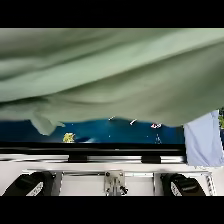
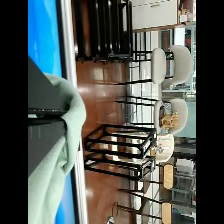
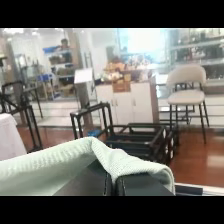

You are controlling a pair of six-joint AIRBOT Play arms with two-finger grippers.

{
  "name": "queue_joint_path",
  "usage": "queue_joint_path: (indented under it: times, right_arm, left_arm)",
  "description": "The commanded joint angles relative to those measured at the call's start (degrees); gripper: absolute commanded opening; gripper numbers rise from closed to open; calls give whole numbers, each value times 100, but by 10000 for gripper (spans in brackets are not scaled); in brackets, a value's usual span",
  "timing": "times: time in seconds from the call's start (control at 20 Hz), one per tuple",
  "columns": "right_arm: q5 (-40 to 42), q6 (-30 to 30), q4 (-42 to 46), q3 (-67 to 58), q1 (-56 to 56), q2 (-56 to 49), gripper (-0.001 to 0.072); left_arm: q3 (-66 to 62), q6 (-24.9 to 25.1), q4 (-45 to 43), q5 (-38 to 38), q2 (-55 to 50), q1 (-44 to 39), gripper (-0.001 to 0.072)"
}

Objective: Fold the shirts.

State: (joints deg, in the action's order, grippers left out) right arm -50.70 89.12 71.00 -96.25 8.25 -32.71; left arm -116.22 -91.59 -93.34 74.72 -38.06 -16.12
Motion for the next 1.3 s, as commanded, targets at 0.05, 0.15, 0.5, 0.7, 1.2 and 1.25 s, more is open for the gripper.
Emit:
queue_joint_path:
  times: [0.05,0.15,0.5,0.7,1.2,1.25]
  right_arm:
    - [-986,413,942,-234,2,-225,76]
    - [-2096,542,1458,-229,2,-573,76]
    - [-2638,975,2059,2417,2,-2127,76]
    - [-592,1665,1843,3226,2,-3425,76]
    - [2754,2531,1252,3228,2,-4621,76]
    - [2634,2535,1241,3228,2,-4704,77]
  left_arm:
    - [299,214,-243,953,72,2,36]
    - [881,245,-463,1128,63,2,37]
    - [4586,562,-612,752,-289,9,36]
    - [5458,345,-612,-846,-1421,9,36]
    - [3694,-79,-588,-2671,-3969,896,36]
    - [3696,-310,-483,-2649,-4046,1010,36]
